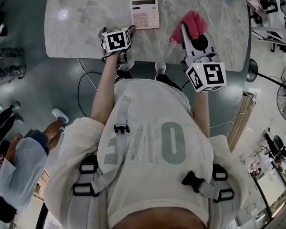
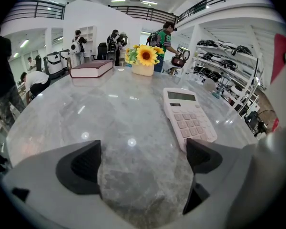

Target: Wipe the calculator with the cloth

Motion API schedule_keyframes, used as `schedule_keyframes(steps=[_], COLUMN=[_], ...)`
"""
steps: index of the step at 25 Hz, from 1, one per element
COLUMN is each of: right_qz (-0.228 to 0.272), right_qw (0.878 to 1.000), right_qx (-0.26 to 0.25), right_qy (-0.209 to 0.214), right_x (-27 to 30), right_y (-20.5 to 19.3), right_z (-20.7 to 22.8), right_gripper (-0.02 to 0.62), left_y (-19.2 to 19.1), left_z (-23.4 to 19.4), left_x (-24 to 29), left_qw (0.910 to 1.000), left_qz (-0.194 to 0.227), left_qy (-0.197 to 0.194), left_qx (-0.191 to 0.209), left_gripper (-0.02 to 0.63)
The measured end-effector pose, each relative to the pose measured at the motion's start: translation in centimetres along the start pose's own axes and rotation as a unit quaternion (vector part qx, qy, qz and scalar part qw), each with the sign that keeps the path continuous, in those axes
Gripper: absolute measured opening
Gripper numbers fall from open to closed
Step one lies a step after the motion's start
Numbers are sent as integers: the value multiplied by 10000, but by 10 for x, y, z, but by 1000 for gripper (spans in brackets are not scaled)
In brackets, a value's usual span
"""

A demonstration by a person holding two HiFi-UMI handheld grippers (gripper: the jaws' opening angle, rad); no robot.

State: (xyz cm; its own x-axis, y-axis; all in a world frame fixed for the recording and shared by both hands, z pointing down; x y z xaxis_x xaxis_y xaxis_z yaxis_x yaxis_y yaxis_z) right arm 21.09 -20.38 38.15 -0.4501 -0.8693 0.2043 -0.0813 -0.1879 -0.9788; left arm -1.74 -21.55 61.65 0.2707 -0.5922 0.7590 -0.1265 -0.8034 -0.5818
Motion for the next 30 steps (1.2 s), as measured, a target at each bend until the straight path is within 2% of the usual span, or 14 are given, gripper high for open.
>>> schedule_keyframes(steps=[3,7,9,11,14,17,19,22,23,24,25,26,30], right_qz=[47,-151,-372,-601,-855,-1065,-1230,-1490,-1565,-1634,-1705,-1781,-2056], right_qw=[9998,9954,9877,9730,9376,8887,8471,7741,7533,7375,7272,7223,7240], right_qx=[-204,-943,-1518,-2228,-3369,-4447,-5144,-6115,-6345,-6501,-6588,-6613,-6510], right_qy=[17,-31,20,51,123,338,505,676,742,822,902,962,986], right_x=[13,43,65,89,123,151,165,183,187,191,194,197,207], right_y=[9,13,11,7,1,-13,-31,-64,-75,-86,-95,-103,-125], right_z=[5,9,11,13,13,3,-4,-7,-8,-10,-13,-16,-21], right_gripper=[58,60,60,60,58,58,58,58,58,57,57,57,58], left_y=[3,3,3,4,3,3,4,6,6,6,6,6,6], left_z=[4,5,4,4,6,5,4,8,9,9,8,8,5], left_x=[1,3,4,3,2,2,3,5,5,5,5,4,4], left_qw=[10000,10000,10000,9999,9999,9999,9999,9999,9999,9999,9999,9999,9998], left_qz=[-35,23,49,66,75,102,131,128,128,129,130,132,153], left_qy=[3,-55,-60,-59,-62,-46,-51,-102,-105,-101,-96,-94,-100], left_qx=[-1,38,57,61,37,49,69,48,40,30,22,21,44], left_gripper=[551,551,551,551,551,550,551,551,551,551,551,551,551])
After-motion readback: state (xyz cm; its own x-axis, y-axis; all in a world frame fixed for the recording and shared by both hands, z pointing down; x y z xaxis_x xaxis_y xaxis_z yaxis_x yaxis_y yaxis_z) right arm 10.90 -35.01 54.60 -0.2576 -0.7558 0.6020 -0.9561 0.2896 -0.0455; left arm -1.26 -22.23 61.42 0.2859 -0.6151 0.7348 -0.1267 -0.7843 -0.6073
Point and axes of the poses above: the fingertips, and each gripper's own axes: x forward along the fingers, z to its right, y out of its top, the point moved 2 cm from there along -x, backward along the fingers, and after that the axes turned 11 degrees about -y, right-handed, at the moved point
